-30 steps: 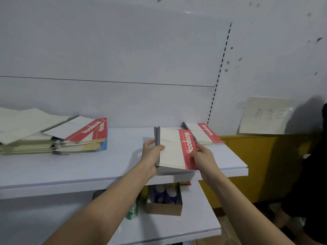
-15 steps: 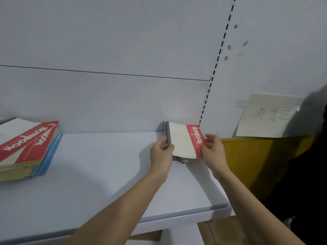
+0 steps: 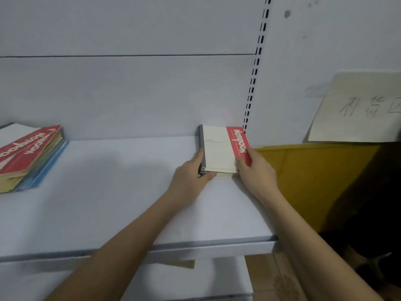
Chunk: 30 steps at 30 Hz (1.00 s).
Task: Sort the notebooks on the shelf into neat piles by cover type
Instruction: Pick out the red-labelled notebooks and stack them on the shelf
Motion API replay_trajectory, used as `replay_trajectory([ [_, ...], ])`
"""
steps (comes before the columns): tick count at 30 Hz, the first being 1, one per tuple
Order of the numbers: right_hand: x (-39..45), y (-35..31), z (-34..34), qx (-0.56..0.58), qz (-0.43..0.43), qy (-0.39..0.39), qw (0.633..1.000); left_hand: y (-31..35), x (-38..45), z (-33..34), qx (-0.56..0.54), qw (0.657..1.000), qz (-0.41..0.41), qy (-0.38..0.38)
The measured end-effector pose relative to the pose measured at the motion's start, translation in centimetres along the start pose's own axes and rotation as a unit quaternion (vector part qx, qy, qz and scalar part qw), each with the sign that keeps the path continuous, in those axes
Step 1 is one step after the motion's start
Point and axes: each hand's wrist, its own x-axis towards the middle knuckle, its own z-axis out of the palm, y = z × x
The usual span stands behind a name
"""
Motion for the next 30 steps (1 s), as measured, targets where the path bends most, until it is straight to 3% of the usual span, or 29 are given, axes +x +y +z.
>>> replay_trajectory([
  [6, 0.1, -0.1, 0.2, 0.010, 0.011, 0.023, 1.000, 1.8, -0.6, -0.5, -0.003, 0.999, -0.039, -0.005],
  [14, -0.4, -0.9, -0.4, 0.039, 0.036, 0.017, 0.998, 3.1, -1.5, 0.0, -0.042, 0.995, -0.080, 0.052],
  [18, 0.5, -3.3, -3.2, -0.084, 0.016, -0.014, 0.996, 3.8, -2.1, -1.5, -0.037, 0.989, -0.133, 0.056],
  [20, 0.7, -5.9, -4.5, -0.130, -0.053, -0.038, 0.989, 4.1, -2.7, -4.0, 0.015, 0.988, -0.136, 0.065],
  [24, -1.5, -13.0, -4.0, -0.139, -0.141, -0.171, 0.965, 3.6, -5.3, -12.0, 0.162, 0.974, -0.128, 0.093],
  [30, -8.5, -25.0, 1.1, -0.162, -0.201, -0.216, 0.942, -1.2, -13.4, -23.7, 0.238, 0.952, -0.157, 0.115],
])
